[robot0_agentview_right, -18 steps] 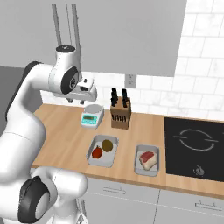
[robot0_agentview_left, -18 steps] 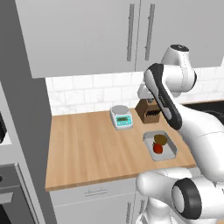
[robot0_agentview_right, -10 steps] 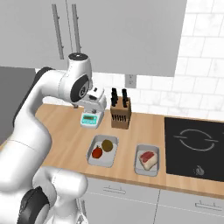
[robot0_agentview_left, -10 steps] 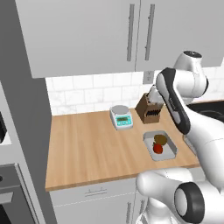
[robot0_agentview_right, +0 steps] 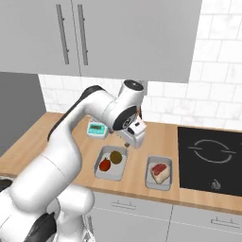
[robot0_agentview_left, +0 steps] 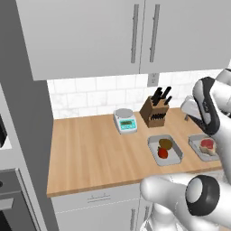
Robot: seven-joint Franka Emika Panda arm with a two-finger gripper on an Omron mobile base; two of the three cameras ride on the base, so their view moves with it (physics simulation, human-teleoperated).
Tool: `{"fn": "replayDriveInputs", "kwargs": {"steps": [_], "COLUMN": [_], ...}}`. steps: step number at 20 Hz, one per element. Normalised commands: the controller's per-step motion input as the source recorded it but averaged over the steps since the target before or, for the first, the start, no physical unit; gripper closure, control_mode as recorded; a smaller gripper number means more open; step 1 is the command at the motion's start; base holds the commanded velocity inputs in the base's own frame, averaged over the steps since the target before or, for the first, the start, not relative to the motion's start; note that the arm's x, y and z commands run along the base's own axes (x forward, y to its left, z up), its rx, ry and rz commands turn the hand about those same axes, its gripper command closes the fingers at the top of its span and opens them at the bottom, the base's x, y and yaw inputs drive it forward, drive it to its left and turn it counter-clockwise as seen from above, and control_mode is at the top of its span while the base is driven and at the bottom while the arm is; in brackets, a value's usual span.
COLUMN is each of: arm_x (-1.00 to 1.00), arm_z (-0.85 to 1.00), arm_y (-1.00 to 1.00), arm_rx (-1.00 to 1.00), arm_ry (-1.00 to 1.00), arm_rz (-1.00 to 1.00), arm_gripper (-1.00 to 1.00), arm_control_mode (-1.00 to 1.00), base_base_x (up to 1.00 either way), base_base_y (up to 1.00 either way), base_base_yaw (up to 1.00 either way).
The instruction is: Take the meat container that has the steak and place it on the second highest rack of the freezer. Then take the vegetable container that has the tomato and avocado and place it on the highest rack of the freezer.
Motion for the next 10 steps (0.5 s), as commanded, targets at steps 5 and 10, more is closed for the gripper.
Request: {"fn": "replayDriveInputs", "kwargs": {"steps": [5,10], "arm_x": [0.0,0.0], "arm_z": [-0.19,-0.35], "arm_y": [-1.0,-0.56], "arm_rx": [0.1,0.01], "arm_ry": [0.26,0.26], "arm_rz": [-0.31,-0.33], "arm_gripper": [-1.0,-1.0], "arm_control_mode": [-1.0,-1.0], "base_base_x": [0.0,0.0], "base_base_y": [0.0,0.0], "base_base_yaw": [0.0,0.0]}}
